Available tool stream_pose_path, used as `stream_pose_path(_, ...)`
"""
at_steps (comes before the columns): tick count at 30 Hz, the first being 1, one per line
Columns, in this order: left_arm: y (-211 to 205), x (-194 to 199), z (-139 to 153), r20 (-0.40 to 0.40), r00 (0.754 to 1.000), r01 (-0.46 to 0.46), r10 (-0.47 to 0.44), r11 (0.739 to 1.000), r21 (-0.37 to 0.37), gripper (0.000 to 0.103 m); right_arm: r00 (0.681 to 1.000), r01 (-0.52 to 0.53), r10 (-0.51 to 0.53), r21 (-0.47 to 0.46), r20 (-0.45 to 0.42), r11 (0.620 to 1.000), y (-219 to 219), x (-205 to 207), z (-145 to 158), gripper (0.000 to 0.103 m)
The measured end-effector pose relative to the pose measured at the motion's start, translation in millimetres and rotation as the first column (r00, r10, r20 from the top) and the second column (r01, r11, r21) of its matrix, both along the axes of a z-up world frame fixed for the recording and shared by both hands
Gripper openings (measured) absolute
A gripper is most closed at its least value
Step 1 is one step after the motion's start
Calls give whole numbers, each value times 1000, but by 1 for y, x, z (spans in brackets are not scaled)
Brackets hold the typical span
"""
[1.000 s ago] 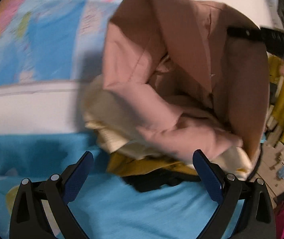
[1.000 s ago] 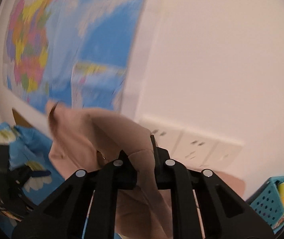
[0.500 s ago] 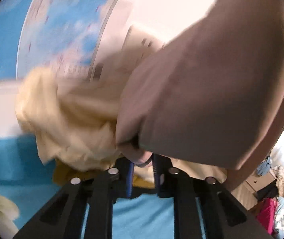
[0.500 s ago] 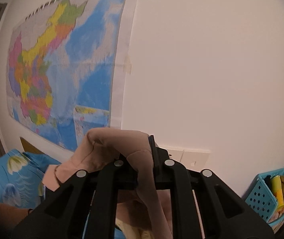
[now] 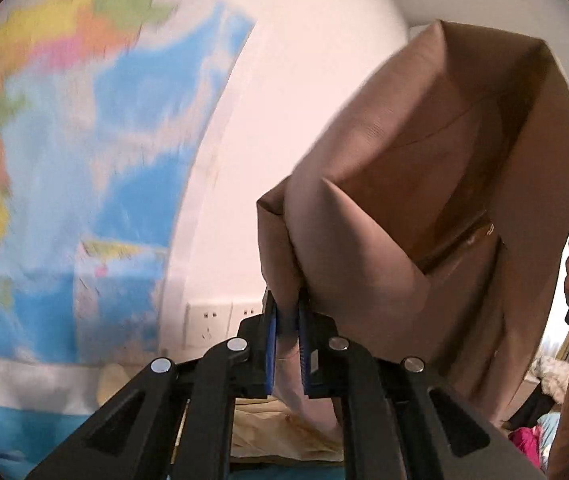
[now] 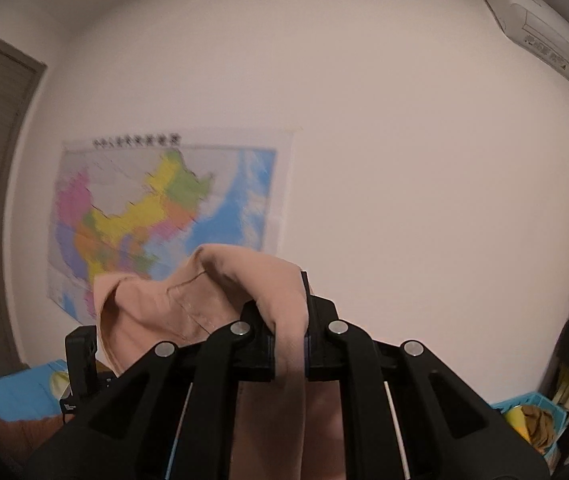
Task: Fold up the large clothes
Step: 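Lift the pink jacket off the pile with both tools, holding it up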
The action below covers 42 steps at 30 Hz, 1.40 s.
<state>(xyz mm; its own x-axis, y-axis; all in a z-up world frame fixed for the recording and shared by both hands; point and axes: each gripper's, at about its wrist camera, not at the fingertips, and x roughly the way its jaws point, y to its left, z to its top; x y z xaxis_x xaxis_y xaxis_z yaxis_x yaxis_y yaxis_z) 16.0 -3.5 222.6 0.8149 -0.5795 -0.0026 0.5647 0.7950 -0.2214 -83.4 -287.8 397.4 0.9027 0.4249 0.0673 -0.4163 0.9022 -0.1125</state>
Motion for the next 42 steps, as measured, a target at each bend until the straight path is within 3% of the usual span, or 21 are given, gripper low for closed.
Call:
stream_pose_path(2,10,-30,1,39,999,7,-8,999,39,10,999,-41,41,10,-15,999,4,-14,-3,8)
stream_pose_path(4,19,-65,-4,46,999,3,-7,995,100,21,997,-71,71,4,-22,997,12,-26,-9,8)
stream_pose_path(5,16,-71,-10,39,999,10,-15,991,134,34,995,-92,92,11,-36,996,16,-30,-14,8)
stream_pose_path(6,12,-77,-25,22,999,21,-26,984,176,49,992,-114,114,11,-57,993,22,-33,-20,8)
stream_pose_path(8,13,-78,-63,-45,996,87,-79,975,202,68,986,-145,145,8,-79,989,33,-39,-31,8)
stream_pose_path(10,10,-82,-94,-91,991,116,-95,958,261,71,980,-172,172,5,-99,985,43,-46,-41,8)
stream_pose_path(11,9,-80,-104,-112,991,107,-79,957,271,70,978,-179,179,5,-103,984,46,-50,-45,8)
stream_pose_path(13,13,-71,-115,-112,993,76,-47,959,272,50,975,-189,188,7,-117,982,52,-56,-53,8)
stream_pose_path(14,20,-64,-119,-132,990,78,-46,966,247,23,974,-191,191,12,-122,982,53,-59,-56,8)
stream_pose_path(15,27,-60,-120,-168,984,101,-65,971,215,7,973,-189,189,14,-129,982,54,-63,-58,8)
stream_pose_path(18,49,-77,-101,-111,994,26,-6,983,180,6,978,-167,167,12,-126,986,54,-79,-59,8)
stream_pose_path(21,86,-100,-61,-50,999,12,-9,997,78,6,983,-158,161,39,-93,987,42,-104,-52,8)
stream_pose_path(26,119,-171,13,136,986,-110,99,991,81,6,986,-159,161,49,-37,986,31,-149,-41,8)
stream_pose_path(28,131,-199,37,166,977,-147,131,985,87,6,981,-186,188,51,-41,981,30,-161,-43,8)
stream_pose_path(30,138,-235,57,215,957,-228,195,964,137,7,974,-217,220,55,-51,975,33,-168,-48,8)
stream_pose_path(34,144,-284,77,239,928,-338,285,914,223,7,946,-315,320,91,-52,945,39,-173,-57,8)
stream_pose_path(36,141,-305,84,249,904,-410,347,870,274,7,931,-354,361,109,-56,929,43,-165,-59,8)
stream_pose_path(38,141,-302,85,238,891,-446,386,842,303,7,919,-377,388,134,-72,916,50,-143,-60,9)
stream_pose_path(40,143,-276,82,198,879,-476,433,813,336,7,900,-394,416,166,-132,904,63,-101,-68,9)
stream_pose_path(42,154,-238,70,100,866,-489,490,788,375,7,878,-392,425,180,-219,902,82,-52,-83,9)
